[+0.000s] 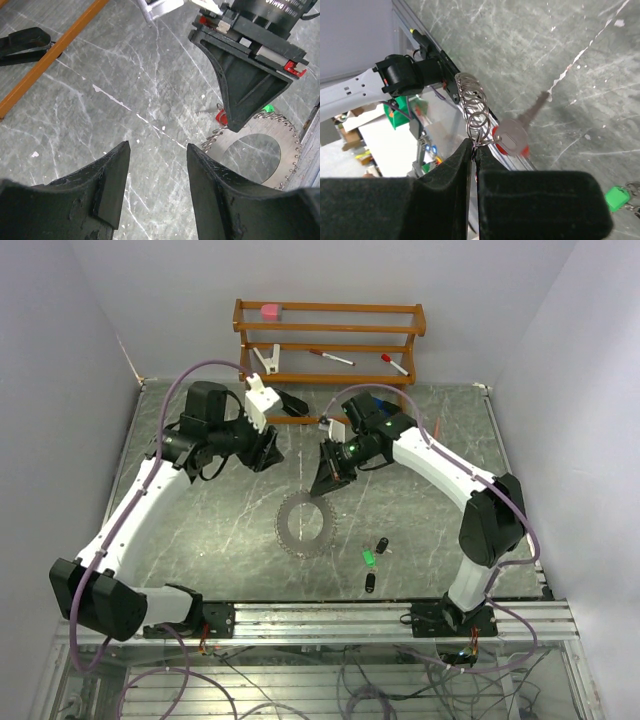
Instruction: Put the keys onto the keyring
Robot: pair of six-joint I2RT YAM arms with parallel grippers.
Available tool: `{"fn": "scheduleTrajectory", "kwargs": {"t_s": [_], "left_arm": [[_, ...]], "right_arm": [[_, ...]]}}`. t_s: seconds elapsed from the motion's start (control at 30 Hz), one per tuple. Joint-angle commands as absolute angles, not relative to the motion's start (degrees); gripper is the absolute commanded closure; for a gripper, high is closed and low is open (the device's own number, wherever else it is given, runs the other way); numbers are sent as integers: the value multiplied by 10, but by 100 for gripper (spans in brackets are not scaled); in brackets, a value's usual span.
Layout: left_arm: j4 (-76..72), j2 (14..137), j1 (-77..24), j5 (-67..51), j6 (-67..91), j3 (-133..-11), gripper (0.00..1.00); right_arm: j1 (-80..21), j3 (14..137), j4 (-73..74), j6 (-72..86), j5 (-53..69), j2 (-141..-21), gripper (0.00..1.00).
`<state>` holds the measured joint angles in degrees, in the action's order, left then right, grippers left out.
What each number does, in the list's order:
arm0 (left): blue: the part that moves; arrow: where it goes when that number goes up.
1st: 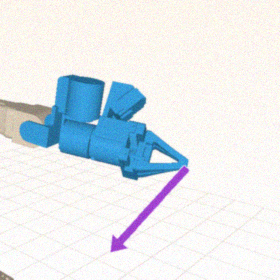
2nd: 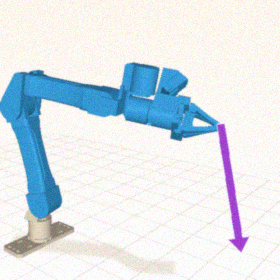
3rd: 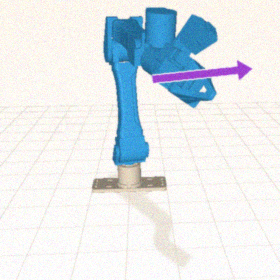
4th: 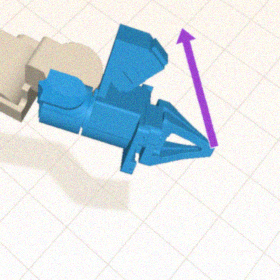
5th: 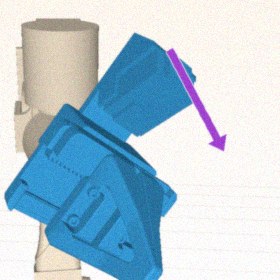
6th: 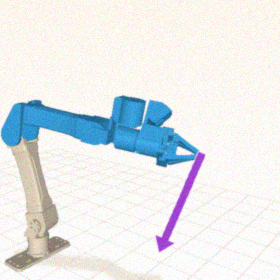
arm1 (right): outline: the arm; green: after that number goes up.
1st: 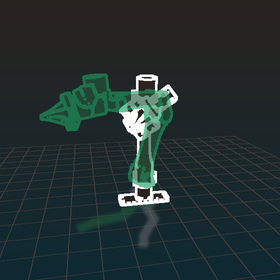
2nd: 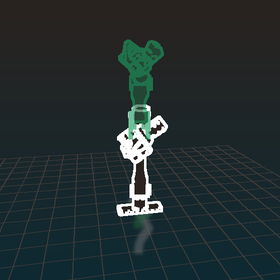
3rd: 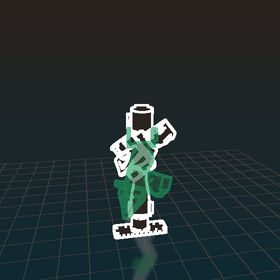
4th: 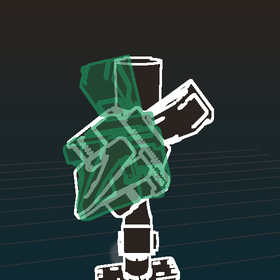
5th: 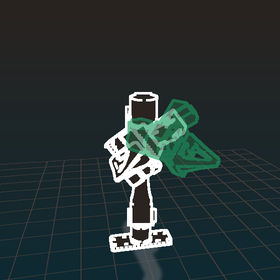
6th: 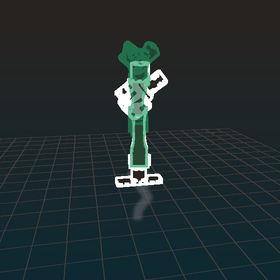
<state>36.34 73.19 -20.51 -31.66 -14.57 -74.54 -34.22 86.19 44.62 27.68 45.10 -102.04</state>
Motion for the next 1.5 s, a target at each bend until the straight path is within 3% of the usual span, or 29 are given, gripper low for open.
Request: {"fn": "scheduleTrajectory", "kwargs": {"t_s": [0.0,0.2,0.4,0.6,1.0,1.47], "left_arm": [[368,748,-218,-329,-134,-773,41],[348,761,-222,-298,-112,-781,41],[332,751,-170,-285,-63,-769,45],[315,740,-131,-388,-61,-768,44],[233,736,-131,-520,1,-736,43],[196,749,-152,-609,24,-753,40]], "right_arm": [[-351,933,520,208,401,-1021,100],[-389,1063,679,67,296,-1080,100],[-413,1086,686,35,204,-1069,100],[-467,1027,579,-26,111,-998,100],[-478,820,265,-120,101,-827,100],[-490,780,186,-170,134,-802,100]]}}
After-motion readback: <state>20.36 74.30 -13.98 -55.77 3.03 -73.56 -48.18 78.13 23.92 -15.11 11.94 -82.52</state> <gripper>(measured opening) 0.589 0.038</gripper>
